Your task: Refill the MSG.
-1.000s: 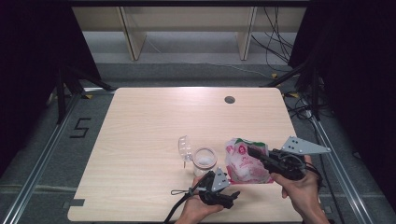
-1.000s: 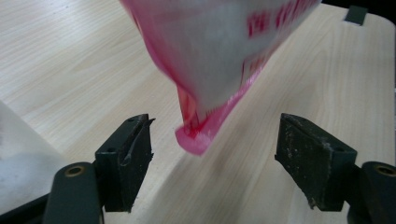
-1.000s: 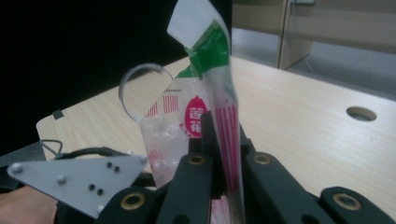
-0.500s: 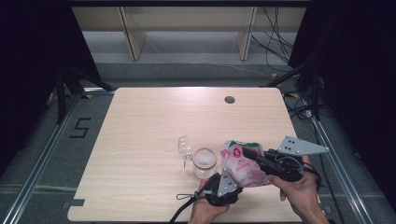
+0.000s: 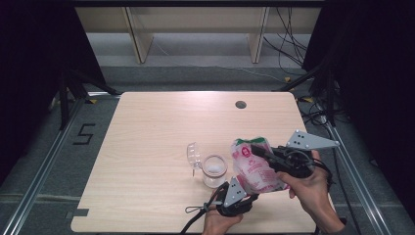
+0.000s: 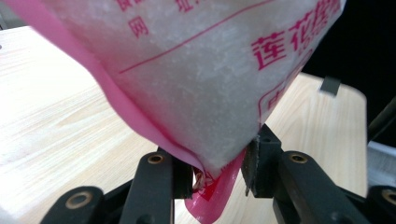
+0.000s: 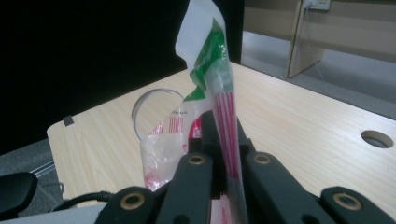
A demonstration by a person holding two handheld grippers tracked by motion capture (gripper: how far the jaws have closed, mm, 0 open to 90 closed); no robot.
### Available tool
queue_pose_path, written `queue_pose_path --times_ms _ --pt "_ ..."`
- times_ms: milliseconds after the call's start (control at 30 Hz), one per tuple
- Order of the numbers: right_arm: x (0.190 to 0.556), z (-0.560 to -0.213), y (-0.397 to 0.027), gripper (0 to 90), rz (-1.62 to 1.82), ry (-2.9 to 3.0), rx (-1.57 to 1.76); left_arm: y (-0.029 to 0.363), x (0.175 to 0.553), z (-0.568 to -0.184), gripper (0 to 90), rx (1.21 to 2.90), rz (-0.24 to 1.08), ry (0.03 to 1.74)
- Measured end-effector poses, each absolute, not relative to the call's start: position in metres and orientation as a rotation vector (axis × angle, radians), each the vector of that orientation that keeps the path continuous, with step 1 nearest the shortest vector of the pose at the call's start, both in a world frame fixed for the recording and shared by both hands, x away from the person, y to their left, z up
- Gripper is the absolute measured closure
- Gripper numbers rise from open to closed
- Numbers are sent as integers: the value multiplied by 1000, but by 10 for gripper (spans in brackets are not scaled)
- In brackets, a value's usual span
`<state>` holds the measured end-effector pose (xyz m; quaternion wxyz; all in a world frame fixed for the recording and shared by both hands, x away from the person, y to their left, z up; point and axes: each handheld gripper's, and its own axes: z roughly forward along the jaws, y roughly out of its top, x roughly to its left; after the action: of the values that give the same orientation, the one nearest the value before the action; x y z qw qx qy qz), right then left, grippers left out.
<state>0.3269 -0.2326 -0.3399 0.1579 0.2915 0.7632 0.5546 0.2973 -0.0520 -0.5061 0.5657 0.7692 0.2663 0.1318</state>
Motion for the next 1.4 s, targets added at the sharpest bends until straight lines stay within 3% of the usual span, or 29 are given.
queue_pose_path --times_ms 167,600,1400 --pt "334 -338 -220 900 1622 2197 836 -52 298 -506 681 1737 256 642" --pt "348 -342 -193 900 1638 2185 844 -55 297 -506 707 1738 379 608" --pt "370 -347 -166 900 1486 2251 824 -65 308 -506 727 1730 355 612"
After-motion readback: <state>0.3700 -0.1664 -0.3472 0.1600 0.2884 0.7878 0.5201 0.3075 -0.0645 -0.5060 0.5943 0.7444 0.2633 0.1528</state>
